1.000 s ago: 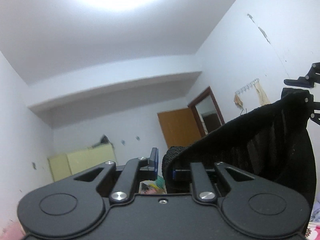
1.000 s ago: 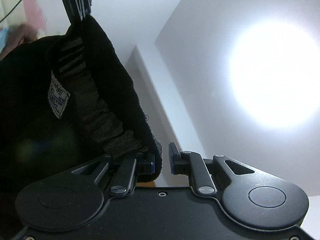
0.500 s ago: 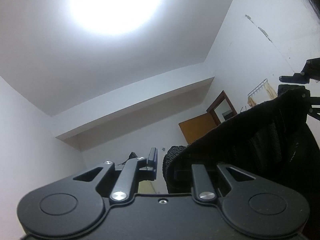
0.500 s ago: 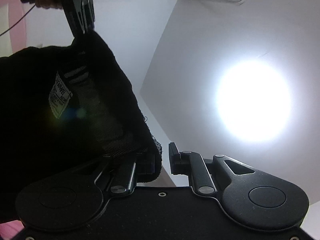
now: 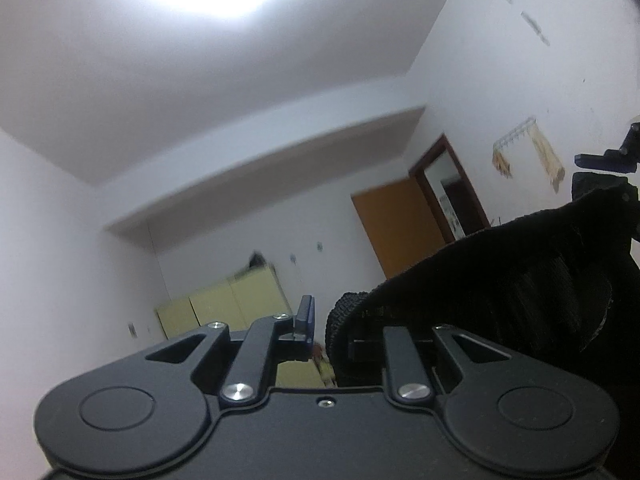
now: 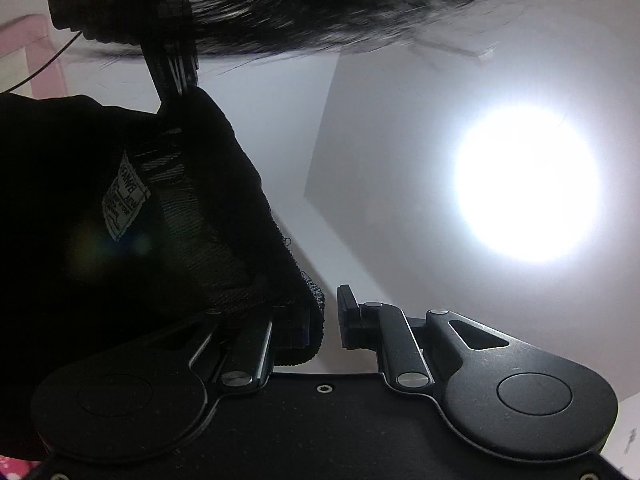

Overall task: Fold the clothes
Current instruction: 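Lift the black garment up off the bed with both tools, then lower the garment and lay it flat on the bed with both tools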

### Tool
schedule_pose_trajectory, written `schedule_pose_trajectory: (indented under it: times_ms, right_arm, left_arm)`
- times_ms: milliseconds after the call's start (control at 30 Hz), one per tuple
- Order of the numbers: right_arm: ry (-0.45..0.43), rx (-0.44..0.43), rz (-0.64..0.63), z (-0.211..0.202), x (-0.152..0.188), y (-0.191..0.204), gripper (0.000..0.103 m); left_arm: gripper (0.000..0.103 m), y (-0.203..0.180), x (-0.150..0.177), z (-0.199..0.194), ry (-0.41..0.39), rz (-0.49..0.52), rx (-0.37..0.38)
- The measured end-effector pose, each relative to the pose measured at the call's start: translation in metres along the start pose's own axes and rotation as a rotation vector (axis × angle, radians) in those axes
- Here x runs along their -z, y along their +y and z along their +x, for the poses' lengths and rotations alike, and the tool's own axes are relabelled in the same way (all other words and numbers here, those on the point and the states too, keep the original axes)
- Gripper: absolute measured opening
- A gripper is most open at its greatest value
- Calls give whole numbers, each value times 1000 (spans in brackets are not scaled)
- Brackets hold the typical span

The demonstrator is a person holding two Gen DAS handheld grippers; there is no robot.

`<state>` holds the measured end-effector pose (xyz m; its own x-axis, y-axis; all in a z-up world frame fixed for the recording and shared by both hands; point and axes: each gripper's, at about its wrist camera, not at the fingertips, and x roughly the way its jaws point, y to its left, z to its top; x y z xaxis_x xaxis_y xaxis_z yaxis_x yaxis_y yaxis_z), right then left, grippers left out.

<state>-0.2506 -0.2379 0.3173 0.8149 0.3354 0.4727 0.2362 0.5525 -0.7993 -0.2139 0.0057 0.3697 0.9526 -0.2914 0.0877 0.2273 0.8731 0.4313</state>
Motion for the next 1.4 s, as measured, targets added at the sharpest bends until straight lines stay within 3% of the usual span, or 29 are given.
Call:
schedule_pose_trajectory:
  times_ms: [133,267,500,700,767,900,967,1067,1167,1333,1400]
  right_arm:
    - [90,-81,27,49,37,38,12]
    - [209,-159,51,107,73,92,12]
    - [444,-291,97,207,147,215,12]
    - [620,-372,132,280,243,343,12]
    - [653,-383,147,290,257,370,12]
    - [709,-405,181,323,319,453,12]
    - [729,-421,198,334,351,474,12]
    - [745,-444,221,335,399,497,12]
    - [773,-471,264,344,420,503,12]
    - [850,-531,385,369,495,539,12]
    - [888,-556,435,351,509,552,12]
  left_arm:
    - [15,3,32,57,90,-31,33]
    - [15,18,95,135,187,-139,92]
    - [16,29,251,272,353,-272,181]
    - [16,5,385,377,492,-292,225]
    - [16,-6,425,393,510,-261,222]
    - [16,-35,501,442,556,-233,214]
    - [16,-47,529,461,584,-239,207]
    - [16,-65,565,494,646,-253,190]
    - [16,-82,593,523,697,-251,164]
    - [26,-103,648,582,790,-234,113]
    - [32,-109,674,607,850,-242,113]
